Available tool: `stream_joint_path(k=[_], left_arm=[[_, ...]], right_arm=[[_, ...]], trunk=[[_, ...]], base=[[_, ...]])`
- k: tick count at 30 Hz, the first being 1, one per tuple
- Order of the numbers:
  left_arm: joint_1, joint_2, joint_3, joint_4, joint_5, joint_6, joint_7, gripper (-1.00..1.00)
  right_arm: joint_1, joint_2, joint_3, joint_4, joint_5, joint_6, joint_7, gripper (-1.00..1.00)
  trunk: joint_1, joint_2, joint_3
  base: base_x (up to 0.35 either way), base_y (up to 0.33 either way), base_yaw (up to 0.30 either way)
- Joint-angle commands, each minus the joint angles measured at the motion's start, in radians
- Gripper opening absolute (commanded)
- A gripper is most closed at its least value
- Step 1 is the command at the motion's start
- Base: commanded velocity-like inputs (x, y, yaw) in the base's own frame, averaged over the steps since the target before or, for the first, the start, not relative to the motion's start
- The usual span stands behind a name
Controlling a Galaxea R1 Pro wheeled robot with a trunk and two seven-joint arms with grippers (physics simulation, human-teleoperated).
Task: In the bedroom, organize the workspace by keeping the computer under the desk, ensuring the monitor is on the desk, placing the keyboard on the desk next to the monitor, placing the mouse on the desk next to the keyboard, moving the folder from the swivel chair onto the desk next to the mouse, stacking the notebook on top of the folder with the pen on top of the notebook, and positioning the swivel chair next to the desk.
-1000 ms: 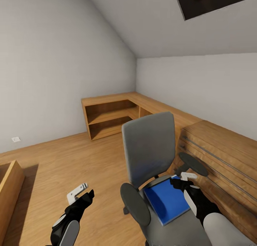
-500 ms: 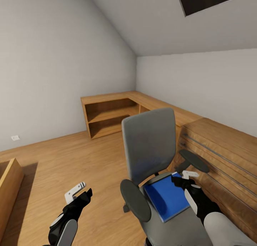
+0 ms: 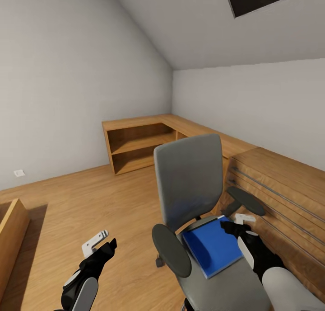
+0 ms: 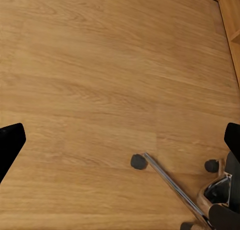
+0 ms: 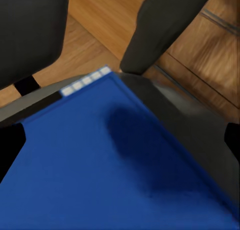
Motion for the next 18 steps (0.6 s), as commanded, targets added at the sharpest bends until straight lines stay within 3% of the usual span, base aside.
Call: stream_joint_path(k=[1, 9, 13, 18], left_arm=[[-0.001, 0.0, -0.001, -0.001, 0.007, 0.002, 0.007, 1.0], [-0.001, 0.0, -0.001, -0.001, 0.004, 0.002, 0.007, 1.0], [-0.001, 0.0, -0.001, 0.0, 0.003, 0.002, 0.007, 1.0], [-0.001, 0.0, -0.001, 0.001, 0.002, 0.002, 0.007, 1.0]], right_arm=[[0.0, -0.002, 0.001, -0.01, -0.008, 0.014, -0.004, 1.0], [-0.001, -0.006, -0.005, -0.116, -0.009, 0.121, -0.005, 1.0], [-0.002, -0.007, -0.024, -0.184, -0.009, 0.188, -0.005, 1.0], [-0.002, -0.006, -0.057, -0.213, -0.011, 0.217, -0.004, 1.0]], trunk=[[0.0, 0.0, -0.001], [0.0, 0.0, -0.001], [0.0, 0.0, -0.001], [0.0, 0.0, -0.001]], base=[[0.0, 0.0, 0.0], [0.0, 0.0, 0.0], [0.0, 0.0, 0.0], [0.0, 0.0, 0.0]])
